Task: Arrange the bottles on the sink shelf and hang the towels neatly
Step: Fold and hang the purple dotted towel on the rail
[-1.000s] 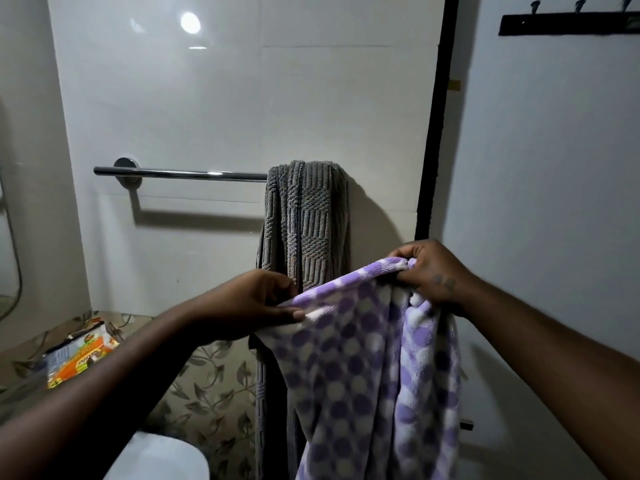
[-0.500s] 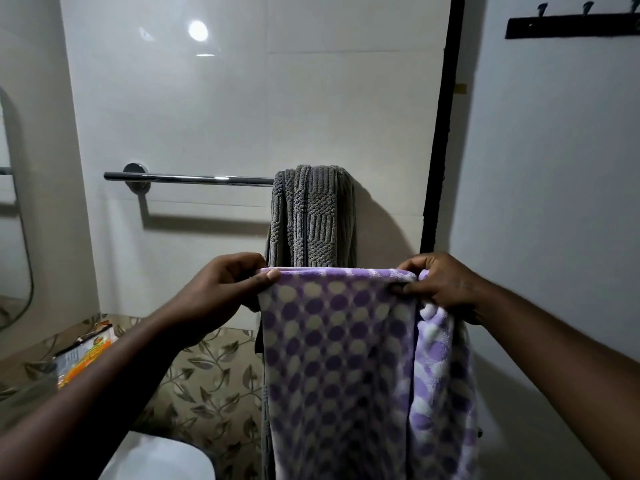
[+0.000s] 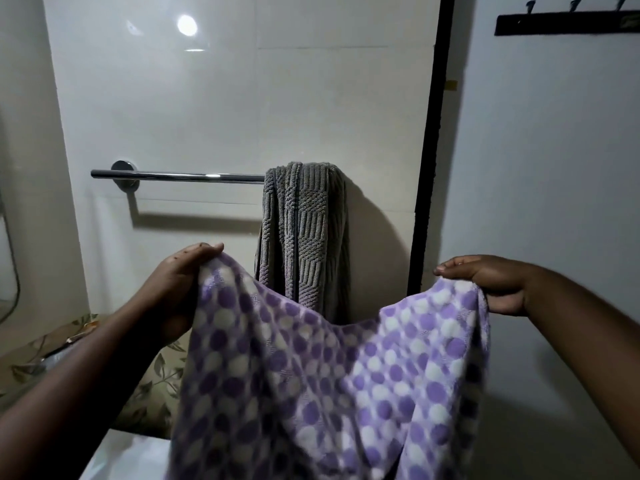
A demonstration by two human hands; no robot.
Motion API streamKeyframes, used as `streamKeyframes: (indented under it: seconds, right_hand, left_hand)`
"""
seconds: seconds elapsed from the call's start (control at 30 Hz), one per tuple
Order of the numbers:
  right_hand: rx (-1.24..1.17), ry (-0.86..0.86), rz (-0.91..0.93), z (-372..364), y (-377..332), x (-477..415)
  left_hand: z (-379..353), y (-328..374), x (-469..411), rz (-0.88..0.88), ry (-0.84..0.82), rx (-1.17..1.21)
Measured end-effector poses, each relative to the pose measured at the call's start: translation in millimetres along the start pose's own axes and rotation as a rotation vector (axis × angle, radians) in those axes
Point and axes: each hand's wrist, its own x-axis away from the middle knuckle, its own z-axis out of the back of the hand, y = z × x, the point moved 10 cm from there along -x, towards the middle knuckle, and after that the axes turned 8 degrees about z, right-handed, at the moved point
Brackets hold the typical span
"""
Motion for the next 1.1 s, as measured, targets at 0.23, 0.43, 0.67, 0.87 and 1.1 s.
streamKeyframes:
  seconds: [0.23,0.43,0.67,0.87,1.1]
  right_hand:
    - [0.129,0.141,0.235,-64.9,-24.8,4.1]
    - [0.060,0.196,0.409,-142.8,-32.3,21.2]
    - [0.180,0.051,0.415,-141.8,-39.7,35.8]
    - [0.617,0.317,0.609,-126.3,-62.9,58.6]
    - [0.647,0.322,0.619,-125.0,-63.6,62.9]
  left_hand:
    - [-90.6,-31.7,15.7,0.041,-0.261,-0.150]
    - [-158.1,-65.7,18.8,0.063,-0.328,-0.241]
    - [-141.6,-71.4,8.4,0.046,-0.167,-0.191]
    - [-144.8,-74.4,6.2,0.037,-0.109,-0.121]
    - [-149.8,-82.1,-0.7,0.067,-0.136,-0.059]
